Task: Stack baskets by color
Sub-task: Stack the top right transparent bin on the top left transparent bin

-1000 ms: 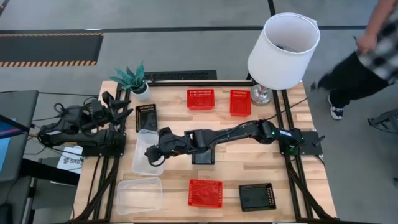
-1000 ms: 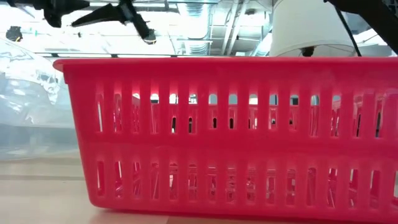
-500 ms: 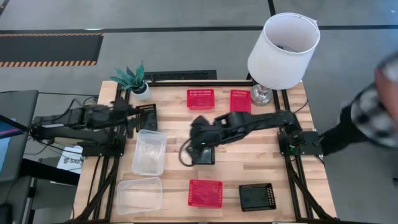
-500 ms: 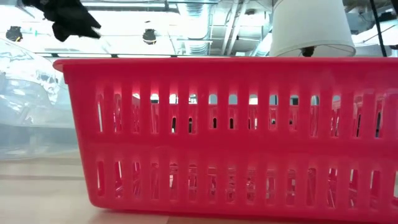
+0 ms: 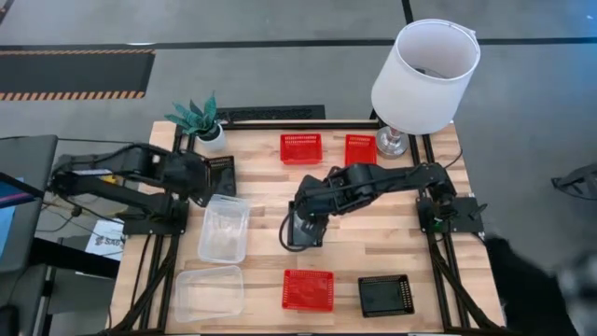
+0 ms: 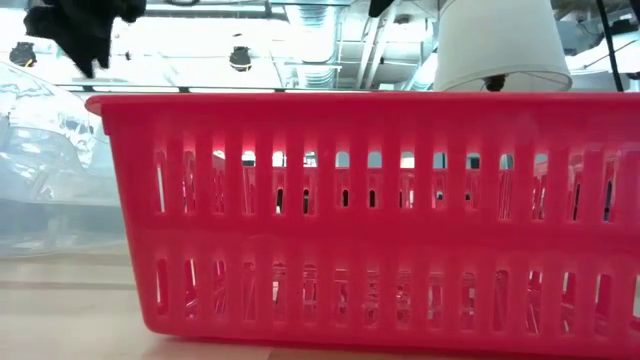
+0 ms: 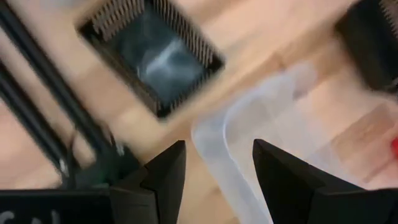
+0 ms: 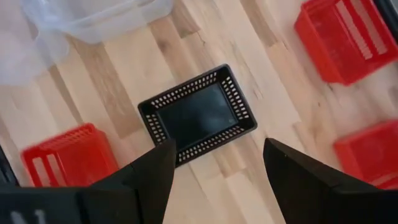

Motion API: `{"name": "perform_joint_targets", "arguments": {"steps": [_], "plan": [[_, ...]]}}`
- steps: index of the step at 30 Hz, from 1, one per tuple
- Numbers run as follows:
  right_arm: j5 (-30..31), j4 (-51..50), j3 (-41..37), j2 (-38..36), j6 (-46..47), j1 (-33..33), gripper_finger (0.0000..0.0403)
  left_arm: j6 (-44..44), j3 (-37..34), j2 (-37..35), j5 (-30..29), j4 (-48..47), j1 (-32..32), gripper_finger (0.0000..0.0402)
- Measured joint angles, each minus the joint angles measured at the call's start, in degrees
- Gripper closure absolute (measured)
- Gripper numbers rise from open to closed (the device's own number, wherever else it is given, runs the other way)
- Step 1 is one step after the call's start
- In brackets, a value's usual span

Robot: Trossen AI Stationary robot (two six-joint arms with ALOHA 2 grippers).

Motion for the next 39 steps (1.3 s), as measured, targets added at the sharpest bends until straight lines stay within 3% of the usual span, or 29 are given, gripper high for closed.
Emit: {"name": "perform_joint_targets", "arguments": {"steps": [4, 7, 12, 19, 24, 28, 33, 39], "plan": [[0.2, 0.1, -1.5, -2.9, -5.3, 1.4, 0.0138, -8.4, -1.5, 4.1, 1.1, -0.2, -5.7, 0.0228], [3.3, 0.0, -7.5, -8.5, -6.4, 2.5, 0.0138, -13.0, -1.4, 7.1, 0.5, 0.1, -9.1, 0.0228], [6.9, 3.1, -26.3, -21.4, -2.2, 1.9, 0.0138, -17.3, -1.4, 11.7, 0.6, 0.8, -12.3, 0.0228], [6.6, 24.6, -55.3, -42.7, -0.5, 1.6, 0.0138, -19.1, -1.4, 19.4, 2.5, 0.4, -13.2, 0.0228], [5.0, 32.8, -68.7, -53.9, 0.8, 1.6, 0.0138, -19.5, -1.4, 24.2, 4.8, 0.7, -13.2, 0.0231], [4.4, 32.7, -74.1, -59.5, 2.7, 1.3, 0.0138, -19.5, -1.4, 25.5, 4.9, 0.6, -13.2, 0.0272], [4.0, 31.8, -77.5, -64.3, 4.1, 1.3, 0.0138, -20.3, -1.4, 24.9, 5.2, 0.8, -13.1, 0.038], [4.0, 31.3, -77.9, -66.6, 4.0, 1.8, 0.0138, -19.7, -1.4, 22.9, 4.9, 1.0, -13.2, 0.04]]}}
